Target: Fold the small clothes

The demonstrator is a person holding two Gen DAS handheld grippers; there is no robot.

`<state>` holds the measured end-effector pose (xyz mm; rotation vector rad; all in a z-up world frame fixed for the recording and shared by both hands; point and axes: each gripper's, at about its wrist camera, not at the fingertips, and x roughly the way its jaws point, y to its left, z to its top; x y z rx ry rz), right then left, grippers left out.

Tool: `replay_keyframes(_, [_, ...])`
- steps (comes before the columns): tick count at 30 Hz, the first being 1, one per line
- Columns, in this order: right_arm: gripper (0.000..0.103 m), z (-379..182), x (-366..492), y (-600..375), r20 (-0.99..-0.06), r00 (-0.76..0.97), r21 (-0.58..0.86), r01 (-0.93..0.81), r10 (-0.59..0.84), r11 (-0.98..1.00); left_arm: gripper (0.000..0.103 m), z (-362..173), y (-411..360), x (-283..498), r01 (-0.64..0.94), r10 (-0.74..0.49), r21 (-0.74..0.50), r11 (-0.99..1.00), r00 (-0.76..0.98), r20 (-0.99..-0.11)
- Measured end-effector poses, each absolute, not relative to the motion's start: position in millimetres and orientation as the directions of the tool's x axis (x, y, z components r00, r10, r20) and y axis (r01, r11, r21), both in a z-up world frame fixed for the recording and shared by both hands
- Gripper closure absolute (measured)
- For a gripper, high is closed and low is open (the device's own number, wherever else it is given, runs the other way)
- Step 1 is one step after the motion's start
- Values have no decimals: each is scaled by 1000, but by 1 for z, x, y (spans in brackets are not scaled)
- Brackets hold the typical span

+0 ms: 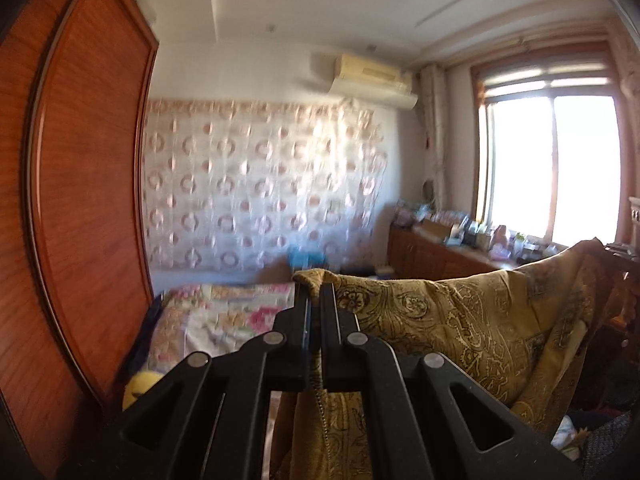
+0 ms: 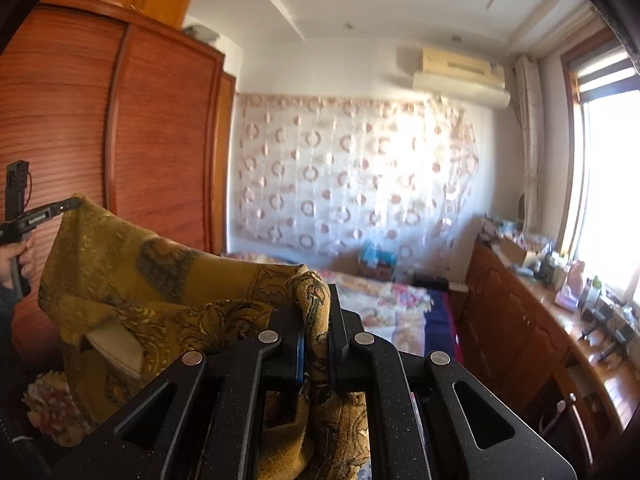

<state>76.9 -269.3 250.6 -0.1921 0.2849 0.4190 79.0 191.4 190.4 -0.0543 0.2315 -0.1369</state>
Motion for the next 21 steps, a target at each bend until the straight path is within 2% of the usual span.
replay_keyframes(9, [98, 132, 212, -247, -520, 796, -129, -431, 309, 893, 103, 71, 181, 201, 77, -105, -82, 994, 885, -454])
replay_keyframes(21, [98, 30, 340, -239, -678, 693, -109, -425, 245, 899, 101, 12, 173, 285, 69, -97, -69, 995, 807, -582])
